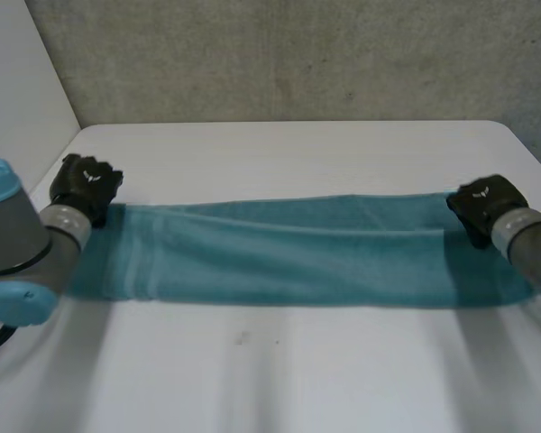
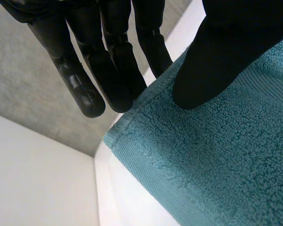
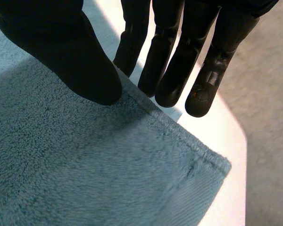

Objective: Fold the laundry

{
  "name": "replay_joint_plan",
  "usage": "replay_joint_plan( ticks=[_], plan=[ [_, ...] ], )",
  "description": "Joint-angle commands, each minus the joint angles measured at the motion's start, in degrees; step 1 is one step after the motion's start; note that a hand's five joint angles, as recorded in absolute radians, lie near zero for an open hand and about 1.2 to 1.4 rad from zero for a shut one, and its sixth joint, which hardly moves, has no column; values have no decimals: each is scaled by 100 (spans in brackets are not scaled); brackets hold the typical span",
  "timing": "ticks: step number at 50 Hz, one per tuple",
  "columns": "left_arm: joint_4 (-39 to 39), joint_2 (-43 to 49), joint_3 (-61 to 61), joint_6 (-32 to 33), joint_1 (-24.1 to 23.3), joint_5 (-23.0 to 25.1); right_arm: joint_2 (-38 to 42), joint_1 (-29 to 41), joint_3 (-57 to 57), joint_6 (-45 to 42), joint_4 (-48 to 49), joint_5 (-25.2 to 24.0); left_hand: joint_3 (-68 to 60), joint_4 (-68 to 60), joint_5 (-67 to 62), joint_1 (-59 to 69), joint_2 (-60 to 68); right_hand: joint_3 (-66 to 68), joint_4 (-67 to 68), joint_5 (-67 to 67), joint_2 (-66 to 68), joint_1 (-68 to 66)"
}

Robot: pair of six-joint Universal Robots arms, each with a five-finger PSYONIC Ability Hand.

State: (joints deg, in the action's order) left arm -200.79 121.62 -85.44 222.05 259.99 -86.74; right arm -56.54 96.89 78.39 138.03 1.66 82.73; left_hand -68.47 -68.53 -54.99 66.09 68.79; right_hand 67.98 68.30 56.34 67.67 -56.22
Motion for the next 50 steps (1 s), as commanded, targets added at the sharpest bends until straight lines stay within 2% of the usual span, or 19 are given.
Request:
replay_joint_plan(
  ticks=[1,5,8,12,17,25,26,27,28,29,30,32,34,35,39,40,45,46,50],
  plan=[
    [-163,967,1054,32,-107,-19,809,224,-929,286,921,-11,-1153,-1147,-1501,1391,1121,1202,1169,1366,1233,-2378],
    [-171,1347,1416,49,-116,8,1486,338,-1605,251,1546,41,-1153,-1147,-1501,1391,1121,1202,1169,1366,1233,-2378],
    [-189,1681,1759,49,-116,16,1699,356,-1845,242,1680,68,-1153,-1147,-1501,1391,1121,1202,1169,1366,1233,-2378],
    [-338,2182,2322,67,-116,-19,2532,383,-2792,172,1847,314,-1153,-1147,-1501,1391,1121,1202,1169,1366,1233,-2378],
    [-382,2612,2804,84,-116,-62,2946,409,-3346,110,1855,402,-1153,-1147,-1501,1391,1121,1202,1169,1366,1233,-2378],
    [-479,2797,2990,84,-203,-98,3307,427,-3822,-92,1838,420,-1153,-1147,-1501,1391,1121,1202,1169,1366,1233,-2378],
    [-479,2797,2990,84,-204,-98,3334,453,-3840,-92,1820,428,-1153,-1147,-1501,1391,1121,-1290,-1323,-1126,-1259,114],
    [-557,2780,2955,84,-247,-72,3334,453,-3840,-92,1820,429,-1153,-1147,-1501,1391,1121,-1315,-1347,-1151,-1284,139],
    [-654,2762,2885,84,-291,-37,3334,488,-3822,-92,1820,437,1442,1449,1094,-1205,-1474,-5712,-5744,-5547,-5681,4536],
    [-655,2762,2884,84,-291,-36,3334,488,-3822,-92,1820,437,1468,1475,1120,-1231,-1500,-5756,-5788,-5591,-5725,4580],
    [-794,2727,2762,93,-352,-10,3334,532,-3805,-66,1820,481,5215,5222,4868,-4978,-5247,-5798,-5831,-5634,-5767,4622],
    [-971,2657,2603,111,-432,8,3308,585,-3787,-48,1820,543,5657,5663,5309,-5420,-5689,-5798,-5831,-5634,-5767,4622],
    [-1504,2359,2245,198,-502,8,3159,567,-3612,48,1803,639,5847,5853,5499,-5609,-5879,-5798,-5831,-5634,-5767,4622],
    [-1507,2358,2243,199,-502,8,3158,567,-3611,48,1803,639,5847,5853,5499,-5609,-5879,-5798,-5831,-5634,-5767,4622],
    [-2077,1841,1691,313,-537,-10,2178,524,-2955,407,1794,639,5847,5853,5499,-5609,-5879,-5798,-5831,-5634,-5767,4622],
    [-2079,1839,1689,313,-538,-10,2174,523,-2952,409,1794,639,5847,5853,5499,-5609,-5879,-5798,-5831,-5634,-5767,4622],
    [-2167,1198,1153,286,-617,-80,780,497,-1935,1049,1715,526,5847,5853,5499,-5609,-5879,-5798,-5831,-5634,-5767,4622],
    [-2149,963,961,260,-625,-98,777,497,-1933,1050,1715,525,5847,5853,5499,-5609,-5879,-5798,-5831,-5634,-5767,4622],
    [-2096,146,224,208,-617,-89,-126,305,-1310,1235,1181,350,5847,5853,5499,-5609,-5879,-5798,-5831,-5634,-5767,4622]
  ],
)
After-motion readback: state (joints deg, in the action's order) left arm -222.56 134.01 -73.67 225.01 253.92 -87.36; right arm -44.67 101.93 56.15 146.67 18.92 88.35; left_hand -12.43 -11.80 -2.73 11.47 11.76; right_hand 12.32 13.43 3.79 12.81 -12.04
